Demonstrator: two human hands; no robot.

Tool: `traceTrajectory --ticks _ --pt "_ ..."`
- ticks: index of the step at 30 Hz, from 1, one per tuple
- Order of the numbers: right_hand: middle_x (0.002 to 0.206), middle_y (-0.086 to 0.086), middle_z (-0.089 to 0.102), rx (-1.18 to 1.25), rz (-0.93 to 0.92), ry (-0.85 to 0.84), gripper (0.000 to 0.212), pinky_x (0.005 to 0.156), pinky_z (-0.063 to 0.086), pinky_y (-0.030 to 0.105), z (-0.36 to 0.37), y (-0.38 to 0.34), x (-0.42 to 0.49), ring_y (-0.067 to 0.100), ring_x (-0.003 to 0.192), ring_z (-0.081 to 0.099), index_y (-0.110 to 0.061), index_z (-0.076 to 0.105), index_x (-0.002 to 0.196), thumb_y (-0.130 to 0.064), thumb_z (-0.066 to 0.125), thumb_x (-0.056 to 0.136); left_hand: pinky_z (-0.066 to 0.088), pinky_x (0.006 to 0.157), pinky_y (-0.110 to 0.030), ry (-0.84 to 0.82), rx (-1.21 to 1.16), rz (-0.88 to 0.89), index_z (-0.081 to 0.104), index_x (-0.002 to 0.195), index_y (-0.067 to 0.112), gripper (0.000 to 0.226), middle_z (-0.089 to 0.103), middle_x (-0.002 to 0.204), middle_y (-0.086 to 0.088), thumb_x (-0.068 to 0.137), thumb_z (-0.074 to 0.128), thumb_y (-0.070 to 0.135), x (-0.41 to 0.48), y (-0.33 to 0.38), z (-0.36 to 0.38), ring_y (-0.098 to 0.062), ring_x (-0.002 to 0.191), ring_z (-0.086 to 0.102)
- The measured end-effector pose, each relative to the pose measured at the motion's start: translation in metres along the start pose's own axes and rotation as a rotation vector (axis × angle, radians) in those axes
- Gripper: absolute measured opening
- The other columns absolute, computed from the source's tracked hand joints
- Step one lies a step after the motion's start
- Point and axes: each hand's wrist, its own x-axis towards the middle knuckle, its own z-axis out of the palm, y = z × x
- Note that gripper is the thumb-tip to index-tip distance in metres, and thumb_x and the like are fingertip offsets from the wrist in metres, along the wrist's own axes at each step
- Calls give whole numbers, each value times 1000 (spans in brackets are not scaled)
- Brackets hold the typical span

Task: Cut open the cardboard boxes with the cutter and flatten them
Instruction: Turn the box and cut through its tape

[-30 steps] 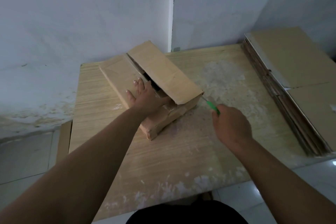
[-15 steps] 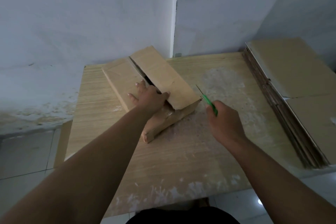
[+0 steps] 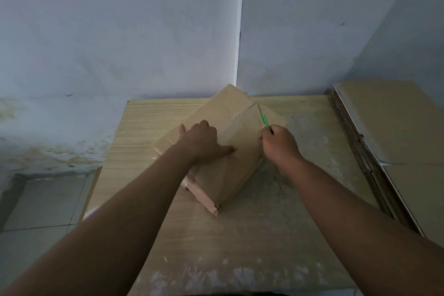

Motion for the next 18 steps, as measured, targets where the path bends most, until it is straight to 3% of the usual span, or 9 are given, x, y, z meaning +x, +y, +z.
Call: traceTrajectory --ticks 3,5,8,11,14,18 --pt "97 18 68 69 46 -36 44 79 56 46 3 4 4 38 90 65 -8 67 94 -42 39 99 16 119 -66 -47 64 -95 61 132 16 92 47 141 -12 74 60 88 -3 10 14 -36 135 43" --pt "100 20 68 -12 19 -35 43 77 51 39 -5 4 13 37 93 63 -6 67 97 -38 39 102 6 121 -69 -80 101 -63 62 131 19 89 44 145 -13 74 60 88 -3 7 17 -35 139 37" --pt "105 20 64 -152 -144 -40 38 76 40 37 -22 2 31 36 97 59 -3 64 98 -31 39 105 -4 121 -69 -128 227 49 62 135 21 92 46 142 -10 71 61 88 -1 -2 9 -31 137 39" --pt "100 13 63 -216 -266 -152 33 76 43 37 -33 1 46 31 93 57 -10 60 91 -32 40 104 -7 119 -71 -212 373 127 61 138 24 88 49 139 -7 71 69 82 1 -9 -3 -28 136 43" --pt "91 5 67 -173 -199 -319 36 68 41 31 -38 8 53 24 86 60 -16 67 90 -34 41 105 -8 117 -71 -187 514 88 56 140 24 88 52 139 -5 72 73 76 5 -18 -15 -27 138 45" --pt "86 1 71 139 -32 -348 38 73 44 28 -34 25 50 15 79 60 -16 69 81 -31 43 105 -8 117 -74 -123 559 43 48 145 26 90 51 144 -4 73 74 74 12 -20 -19 -28 142 40"
